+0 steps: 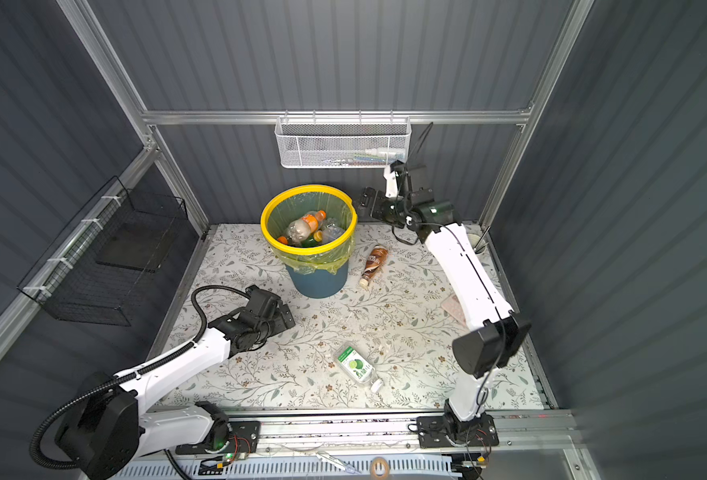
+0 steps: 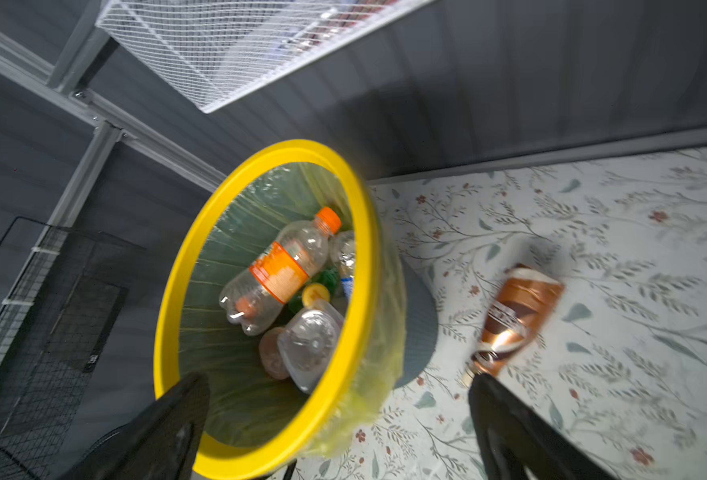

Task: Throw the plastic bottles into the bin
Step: 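Lower the right gripper onto the brown coffee bottle beside the bin and grasp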

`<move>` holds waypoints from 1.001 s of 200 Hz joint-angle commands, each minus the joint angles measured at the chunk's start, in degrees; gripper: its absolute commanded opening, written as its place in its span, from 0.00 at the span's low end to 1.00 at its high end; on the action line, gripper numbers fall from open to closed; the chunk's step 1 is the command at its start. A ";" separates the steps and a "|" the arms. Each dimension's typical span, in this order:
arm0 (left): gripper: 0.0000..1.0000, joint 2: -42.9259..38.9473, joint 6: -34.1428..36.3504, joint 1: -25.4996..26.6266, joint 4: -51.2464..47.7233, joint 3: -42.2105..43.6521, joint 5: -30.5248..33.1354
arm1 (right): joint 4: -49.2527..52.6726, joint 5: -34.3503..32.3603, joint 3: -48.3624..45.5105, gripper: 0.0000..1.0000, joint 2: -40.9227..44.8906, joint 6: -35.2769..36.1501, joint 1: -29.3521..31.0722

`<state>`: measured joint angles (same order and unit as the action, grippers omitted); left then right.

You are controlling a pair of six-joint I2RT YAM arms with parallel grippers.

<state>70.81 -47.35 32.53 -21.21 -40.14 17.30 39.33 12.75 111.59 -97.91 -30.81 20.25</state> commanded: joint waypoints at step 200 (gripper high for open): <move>1.00 1.83 1.56 -0.19 -2.65 0.60 2.96 | -3.04 2.61 7.32 0.98 -38.49 -3.57 -3.13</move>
<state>71.57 -46.87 32.53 -22.35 -38.72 19.49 30.92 13.13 113.69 -132.49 -35.11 16.19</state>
